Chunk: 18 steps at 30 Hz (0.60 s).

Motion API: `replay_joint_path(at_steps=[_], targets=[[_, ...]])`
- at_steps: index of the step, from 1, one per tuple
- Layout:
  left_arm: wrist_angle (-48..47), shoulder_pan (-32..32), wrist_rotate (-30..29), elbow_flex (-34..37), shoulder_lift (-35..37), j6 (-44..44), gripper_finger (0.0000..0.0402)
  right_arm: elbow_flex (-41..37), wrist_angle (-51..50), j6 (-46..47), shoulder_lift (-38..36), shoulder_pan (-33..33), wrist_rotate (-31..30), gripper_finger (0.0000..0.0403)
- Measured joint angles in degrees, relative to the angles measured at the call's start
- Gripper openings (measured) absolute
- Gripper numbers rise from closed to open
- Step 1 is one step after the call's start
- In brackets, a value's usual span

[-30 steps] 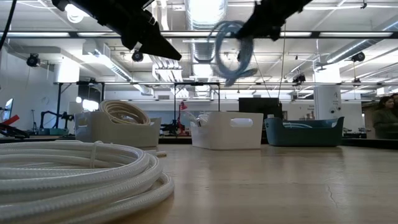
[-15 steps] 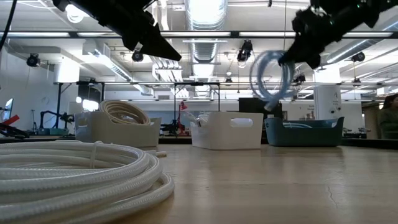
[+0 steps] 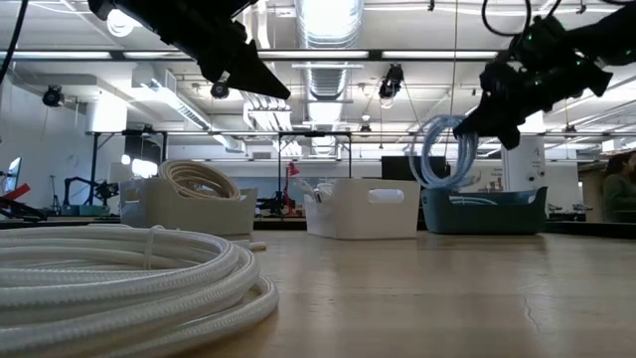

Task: Sort HDMI cables
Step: Put the top light blue hdmi cable into the blue bin

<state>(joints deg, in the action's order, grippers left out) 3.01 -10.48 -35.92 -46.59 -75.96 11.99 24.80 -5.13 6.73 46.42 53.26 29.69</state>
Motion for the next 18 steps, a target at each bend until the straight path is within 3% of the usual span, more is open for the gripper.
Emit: replay_joint_path(at_steps=[6,11,18], targets=[[0.0,0.0,0.0,0.0,0.0,0.0,0.0147,-1.4,0.2,-0.4,4.0,4.2,-0.7,0.0043],[0.0,0.1,0.0,0.0,0.0,0.0,0.0147,-1.1,0.3,-1.0,6.5,4.8,-8.6,0.0051],[0.0,0.3,0.0,0.0,0.0,-0.1,0.0147,-0.6,-0.5,-3.0,6.8,4.8,-15.1,0.008]])
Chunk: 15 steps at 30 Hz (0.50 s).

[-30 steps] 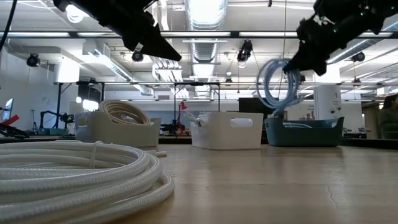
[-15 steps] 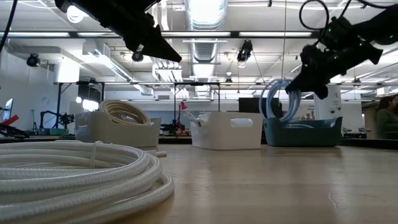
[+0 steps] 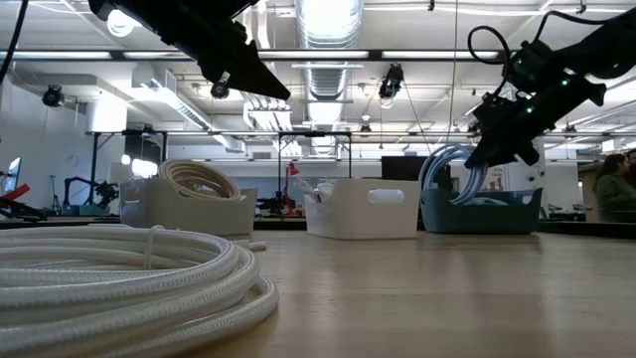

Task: Sort HDMI cables
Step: Put the top light blue hdmi cable into the blue bin

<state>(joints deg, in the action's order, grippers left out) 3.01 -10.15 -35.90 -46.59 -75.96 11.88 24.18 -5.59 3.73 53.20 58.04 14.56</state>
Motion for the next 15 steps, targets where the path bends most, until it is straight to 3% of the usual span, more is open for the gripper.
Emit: replay_joint_path(at_steps=[6,11,15], targets=[[0.0,0.0,0.0,0.0,0.0,0.0,0.0147,0.4,-0.2,0.1,-0.1,0.0,-0.9,0.0118],[0.0,0.0,0.0,0.0,0.0,0.0,0.0147,1.7,-0.2,0.2,-0.3,0.0,-6.7,0.0153],[0.0,0.0,0.0,0.0,0.0,0.0,0.0147,3.5,-1.0,0.1,-0.4,0.0,-7.3,0.0181]])
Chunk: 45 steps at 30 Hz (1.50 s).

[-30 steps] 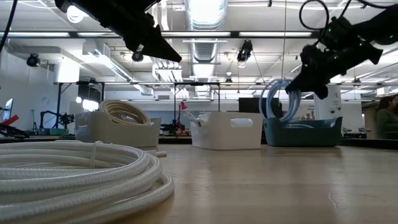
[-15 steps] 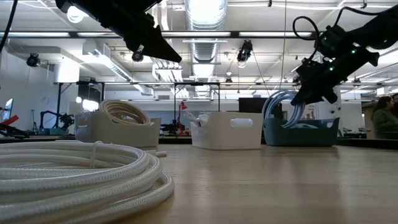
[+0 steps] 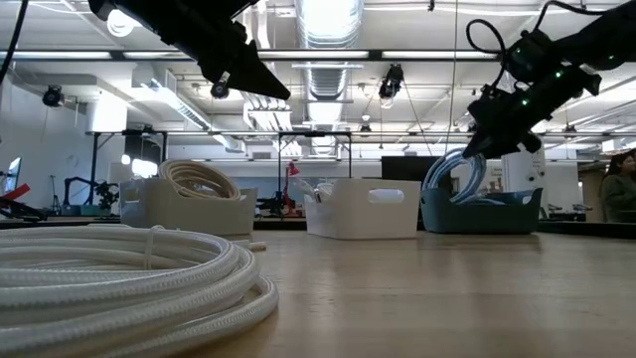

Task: Sort HDMI cables
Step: Put the top light blue hdmi cable into the blue bin, then put the white hdmi cable into the white bin

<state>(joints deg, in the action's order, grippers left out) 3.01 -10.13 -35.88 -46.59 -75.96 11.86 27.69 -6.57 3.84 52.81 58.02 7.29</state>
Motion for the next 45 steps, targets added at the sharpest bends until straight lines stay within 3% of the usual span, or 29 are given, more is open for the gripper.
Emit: replay_joint_path(at_steps=[11,19,24,28,32,36,45], targets=[[0.0,0.0,0.0,0.0,0.0,0.1,0.0147,10.1,-21.7,0.8,-1.9,-0.2,0.0,0.0221],[0.0,0.0,1.1,0.0,0.0,0.0,0.0147,13.8,-32.3,4.4,-5.7,-5.5,0.2,0.0222],[-0.1,0.0,7.7,0.0,0.0,-1.2,0.0147,13.5,-31.9,8.2,-9.6,-10.1,0.2,0.0222],[-1.6,0.0,17.5,0.0,0.0,-3.3,0.0147,12.0,-30.9,12.4,-11.6,-15.7,0.2,0.0221],[-4.8,0.0,31.3,0.0,0.0,-6.4,0.0147,9.2,-27.1,17.1,-12.2,-22.8,0.2,0.0221],[-6.0,-0.4,40.7,0.6,-0.2,-11.3,0.0147,4.5,-15.2,20.0,-11.5,-30.0,0.3,0.0221],[-5.7,-4.9,44.0,2.0,-7.1,-19.4,0.0147,-4.4,19.6,16.6,-5.9,-41.2,0.2,0.0221]])
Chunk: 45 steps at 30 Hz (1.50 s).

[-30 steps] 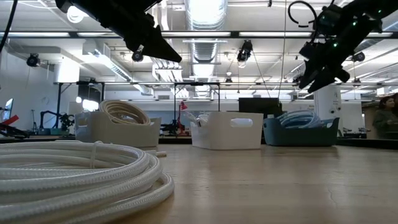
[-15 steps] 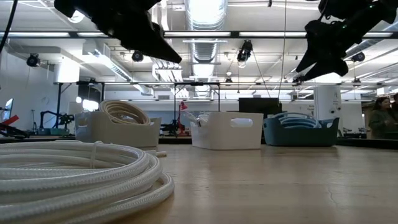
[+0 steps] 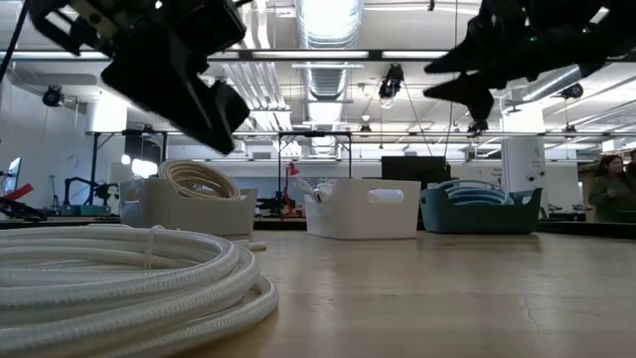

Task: Sort HDMI cables
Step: Put the white hdmi cable into the white bin

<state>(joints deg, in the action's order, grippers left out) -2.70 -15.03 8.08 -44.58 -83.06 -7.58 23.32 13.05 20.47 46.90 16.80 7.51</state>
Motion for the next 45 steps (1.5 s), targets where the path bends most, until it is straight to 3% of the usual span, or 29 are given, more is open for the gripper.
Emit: replay_joint_path(at_steps=[4,13,28,31,36,39,45], targets=[[0.9,-1.1,0.7,0.0,-3.2,-4.1,0.0147,-0.8,7.4,-1.3,3.1,-2.1,0.0,0.0221],[3.1,-5.6,6.1,0.0,-10.1,-13.4,0.0147,-1.3,6.4,-2.2,8.7,-5.0,0.2,0.0221],[6.7,-7.0,5.4,0.7,-16.5,-14.1,0.0147,7.5,6.6,-15.6,9.4,-4.8,0.0,0.0221],[6.2,-7.1,4.2,0.9,-16.7,-13.3,0.0131,8.2,6.5,-16.7,9.4,-4.8,0.0,0.0221],[5.7,-5.8,2.8,1.0,-15.2,-9.8,0.0055,8.3,6.5,-17.0,9.4,-4.8,0.0,0.0221],[4.5,-4.3,-2.2,1.1,-13.1,-9.5,0.0048,8.3,6.5,-17.7,9.4,-4.8,0.0,0.0221],[-1.6,-1.0,-20.7,-1.1,-4.6,-0.8,0.0048,8.3,6.5,-16.7,9.4,-4.8,0.0,0.0221]])
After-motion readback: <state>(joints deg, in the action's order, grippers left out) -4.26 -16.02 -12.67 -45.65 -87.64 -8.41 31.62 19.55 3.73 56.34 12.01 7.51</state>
